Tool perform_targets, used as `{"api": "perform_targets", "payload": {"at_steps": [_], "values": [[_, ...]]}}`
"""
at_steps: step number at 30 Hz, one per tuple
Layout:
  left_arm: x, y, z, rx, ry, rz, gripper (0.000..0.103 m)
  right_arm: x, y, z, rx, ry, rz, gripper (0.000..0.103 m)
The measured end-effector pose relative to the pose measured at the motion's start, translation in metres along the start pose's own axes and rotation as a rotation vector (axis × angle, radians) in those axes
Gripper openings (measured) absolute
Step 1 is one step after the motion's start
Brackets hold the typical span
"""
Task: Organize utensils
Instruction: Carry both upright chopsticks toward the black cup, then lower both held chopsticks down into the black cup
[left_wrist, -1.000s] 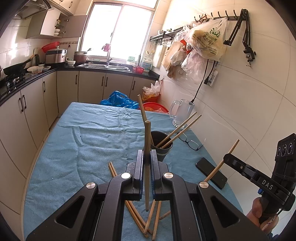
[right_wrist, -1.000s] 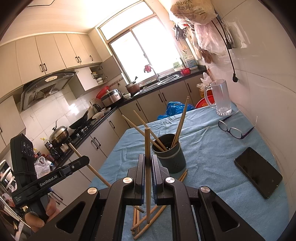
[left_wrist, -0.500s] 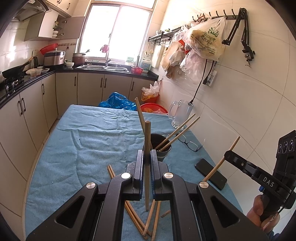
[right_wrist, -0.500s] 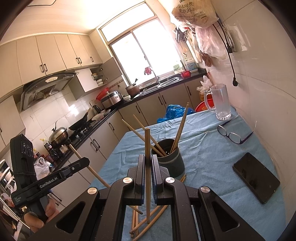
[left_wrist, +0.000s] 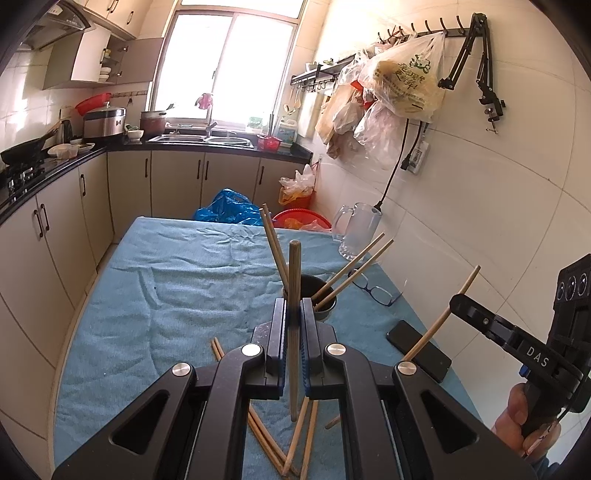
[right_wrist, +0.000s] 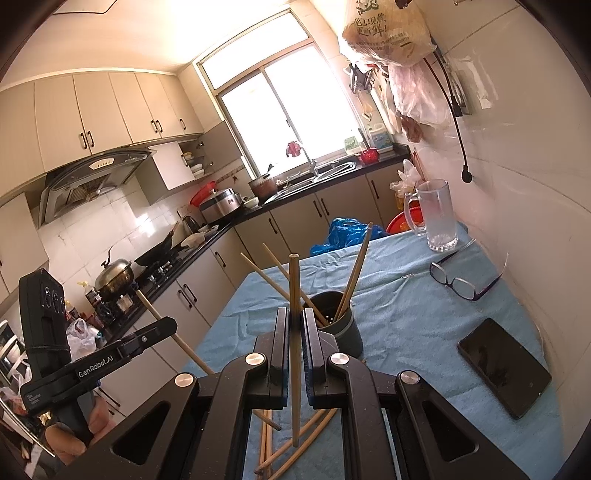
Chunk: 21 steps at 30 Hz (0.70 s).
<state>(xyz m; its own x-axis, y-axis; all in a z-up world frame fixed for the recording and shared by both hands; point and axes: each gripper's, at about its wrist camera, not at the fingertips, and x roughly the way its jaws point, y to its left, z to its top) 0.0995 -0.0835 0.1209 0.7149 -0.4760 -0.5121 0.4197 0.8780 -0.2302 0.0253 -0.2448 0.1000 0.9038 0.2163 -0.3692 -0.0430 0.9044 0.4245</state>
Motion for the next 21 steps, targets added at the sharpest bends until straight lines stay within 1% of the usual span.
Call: {"api": "perform_targets", "payload": {"at_steps": [6,12,16,21], "values": [[0.004,-0.001,0.008,0.013,-0.001,-0.004,0.006,0.000,-0.001,0.008,-0.010,-0.011,-0.010,0.007],[0.011,-0.004,0.023,0.028,-0.008,-0.012,0.006,0.007,-0.006,0.020,-0.007,-0.019,-0.026,0.007],[0.014,-0.006,0.037,0.036,-0.023,-0.023,0.006,0.013,-0.006,0.032,-0.010,-0.028,-0.028,0.007],[0.014,-0.007,0.064,0.039,-0.049,-0.037,0.006,0.016,-0.004,0.051,-0.022,-0.060,-0.025,0.007]]}}
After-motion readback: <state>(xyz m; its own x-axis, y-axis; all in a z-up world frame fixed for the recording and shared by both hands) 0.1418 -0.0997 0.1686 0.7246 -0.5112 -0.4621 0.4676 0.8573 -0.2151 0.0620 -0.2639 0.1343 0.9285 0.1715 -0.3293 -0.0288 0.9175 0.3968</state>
